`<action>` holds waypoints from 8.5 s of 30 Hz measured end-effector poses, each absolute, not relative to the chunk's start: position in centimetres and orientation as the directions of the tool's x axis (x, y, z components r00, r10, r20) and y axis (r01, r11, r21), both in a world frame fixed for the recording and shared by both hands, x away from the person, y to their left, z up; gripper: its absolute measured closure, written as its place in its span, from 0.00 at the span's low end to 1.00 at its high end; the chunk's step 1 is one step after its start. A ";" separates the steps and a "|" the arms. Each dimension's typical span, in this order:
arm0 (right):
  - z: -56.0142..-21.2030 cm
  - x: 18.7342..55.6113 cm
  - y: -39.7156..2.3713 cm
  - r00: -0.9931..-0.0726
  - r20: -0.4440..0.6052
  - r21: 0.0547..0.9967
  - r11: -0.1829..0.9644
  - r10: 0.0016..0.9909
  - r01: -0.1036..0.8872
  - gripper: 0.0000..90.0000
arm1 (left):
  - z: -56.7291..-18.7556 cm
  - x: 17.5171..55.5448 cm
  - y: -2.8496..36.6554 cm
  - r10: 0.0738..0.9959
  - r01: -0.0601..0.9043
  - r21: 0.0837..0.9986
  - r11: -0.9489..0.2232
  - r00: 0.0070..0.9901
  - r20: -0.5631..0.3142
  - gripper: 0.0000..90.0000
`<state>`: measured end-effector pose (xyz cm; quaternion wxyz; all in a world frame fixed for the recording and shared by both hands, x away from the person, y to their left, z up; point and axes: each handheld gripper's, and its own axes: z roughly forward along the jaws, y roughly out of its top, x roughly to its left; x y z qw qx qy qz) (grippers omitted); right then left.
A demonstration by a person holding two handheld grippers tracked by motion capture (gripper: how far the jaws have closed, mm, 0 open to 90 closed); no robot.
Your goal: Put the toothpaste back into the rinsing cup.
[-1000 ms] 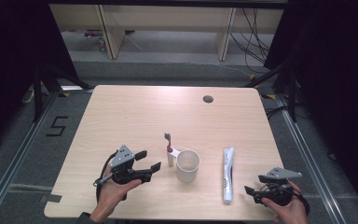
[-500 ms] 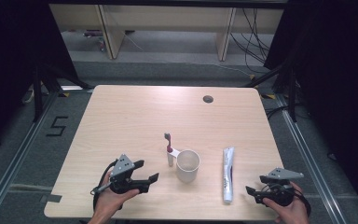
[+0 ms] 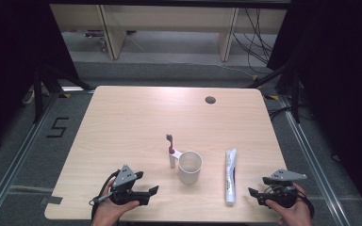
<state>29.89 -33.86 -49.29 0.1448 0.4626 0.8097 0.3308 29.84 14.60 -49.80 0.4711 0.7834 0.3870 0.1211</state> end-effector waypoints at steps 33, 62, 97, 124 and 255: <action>-47.0 34.4 -28.6 -0.564 0.064 0.662 0.388 0.823 0.641 0.30 | -51.0 28.3 14.5 0.712 0.494 0.801 -0.338 0.691 -0.126 0.23; -48.1 37.7 -24.8 -0.537 0.037 0.506 0.448 0.843 0.737 0.33 | -50.9 28.2 14.3 0.696 0.486 0.808 -0.334 0.705 -0.135 0.24; -46.8 41.7 -25.0 -0.646 0.001 0.213 0.631 0.763 0.746 0.84 | -51.0 28.1 14.4 0.682 0.484 0.799 -0.355 0.719 -0.133 0.26; -47.3 43.9 -23.8 -0.758 -0.022 0.022 0.758 0.652 0.652 0.85 | -51.1 28.0 14.2 0.684 0.481 0.805 -0.348 0.717 -0.133 0.27; -42.7 38.2 -15.1 -0.843 0.195 0.909 0.229 0.501 0.347 0.86 | -50.7 28.1 14.7 0.690 0.464 0.812 -0.354 0.716 -0.109 0.25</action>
